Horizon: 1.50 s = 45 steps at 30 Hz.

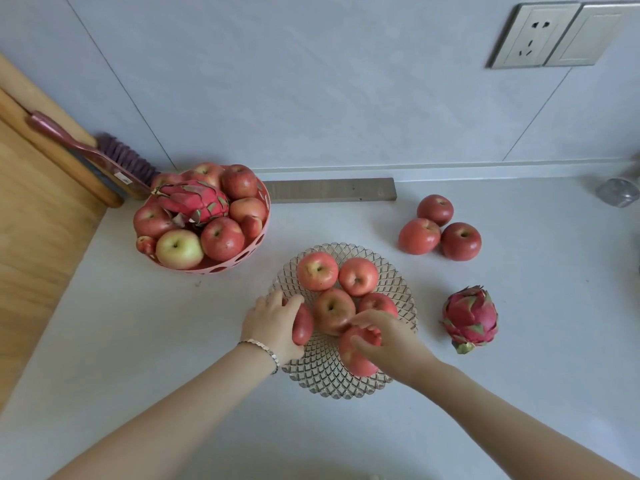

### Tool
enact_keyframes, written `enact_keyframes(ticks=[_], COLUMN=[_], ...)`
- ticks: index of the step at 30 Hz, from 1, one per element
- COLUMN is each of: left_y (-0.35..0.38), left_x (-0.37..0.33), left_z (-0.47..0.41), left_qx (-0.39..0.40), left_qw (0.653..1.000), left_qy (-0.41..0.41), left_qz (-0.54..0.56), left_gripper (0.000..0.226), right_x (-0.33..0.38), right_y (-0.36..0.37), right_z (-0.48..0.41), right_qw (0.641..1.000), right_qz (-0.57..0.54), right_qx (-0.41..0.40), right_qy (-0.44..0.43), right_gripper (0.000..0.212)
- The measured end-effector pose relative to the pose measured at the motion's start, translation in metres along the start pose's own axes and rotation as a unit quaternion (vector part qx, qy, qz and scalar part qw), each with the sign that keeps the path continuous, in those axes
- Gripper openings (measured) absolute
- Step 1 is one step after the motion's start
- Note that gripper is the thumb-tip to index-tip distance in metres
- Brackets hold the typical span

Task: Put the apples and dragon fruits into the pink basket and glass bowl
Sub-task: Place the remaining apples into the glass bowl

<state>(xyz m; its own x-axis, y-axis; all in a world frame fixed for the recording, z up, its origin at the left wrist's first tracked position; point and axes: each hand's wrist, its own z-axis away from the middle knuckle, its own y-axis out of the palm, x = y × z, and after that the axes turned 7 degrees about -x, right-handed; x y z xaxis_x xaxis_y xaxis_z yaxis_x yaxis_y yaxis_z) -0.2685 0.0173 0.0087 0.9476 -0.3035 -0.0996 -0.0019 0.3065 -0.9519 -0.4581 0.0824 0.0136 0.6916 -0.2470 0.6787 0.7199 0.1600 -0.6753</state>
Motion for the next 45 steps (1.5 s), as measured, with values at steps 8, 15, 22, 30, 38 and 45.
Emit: enact_keyframes(ticks=[8,15,22,30,38,45], left_y=[0.006,-0.005,0.0,0.009,0.031,0.019], left_x=[-0.006,-0.01,0.006,0.009,0.026,0.024], left_z=[-0.008,-0.036,-0.048,-0.051,-0.049,-0.048], left_qx=[-0.106,-0.115,-0.026,-0.08,-0.135,-0.011], left_qw=[0.991,0.992,0.999,0.994,0.985,0.974], left_qy=[0.006,0.031,0.002,0.058,0.091,-0.02], left_qz=[-0.077,-0.042,0.025,-0.044,0.049,0.225], left_gripper=[0.074,0.044,0.06,0.097,0.098,0.067], right_x=[-0.016,-0.047,-0.068,-0.088,-0.079,-0.023], right_y=[-0.012,-0.051,-0.09,-0.089,-0.089,-0.088], right_z=[-0.01,-0.079,-0.155,-0.186,-0.15,-0.077], right_qw=[0.999,0.988,0.945,0.909,0.954,0.993], right_qz=[0.016,0.064,0.3,0.413,0.276,0.024], right_qx=[-0.029,-0.136,-0.093,-0.056,-0.117,-0.107], right_qy=[-0.004,0.029,0.097,0.016,0.0,0.05], right_gripper=[0.024,0.026,0.078,0.081,0.077,0.065])
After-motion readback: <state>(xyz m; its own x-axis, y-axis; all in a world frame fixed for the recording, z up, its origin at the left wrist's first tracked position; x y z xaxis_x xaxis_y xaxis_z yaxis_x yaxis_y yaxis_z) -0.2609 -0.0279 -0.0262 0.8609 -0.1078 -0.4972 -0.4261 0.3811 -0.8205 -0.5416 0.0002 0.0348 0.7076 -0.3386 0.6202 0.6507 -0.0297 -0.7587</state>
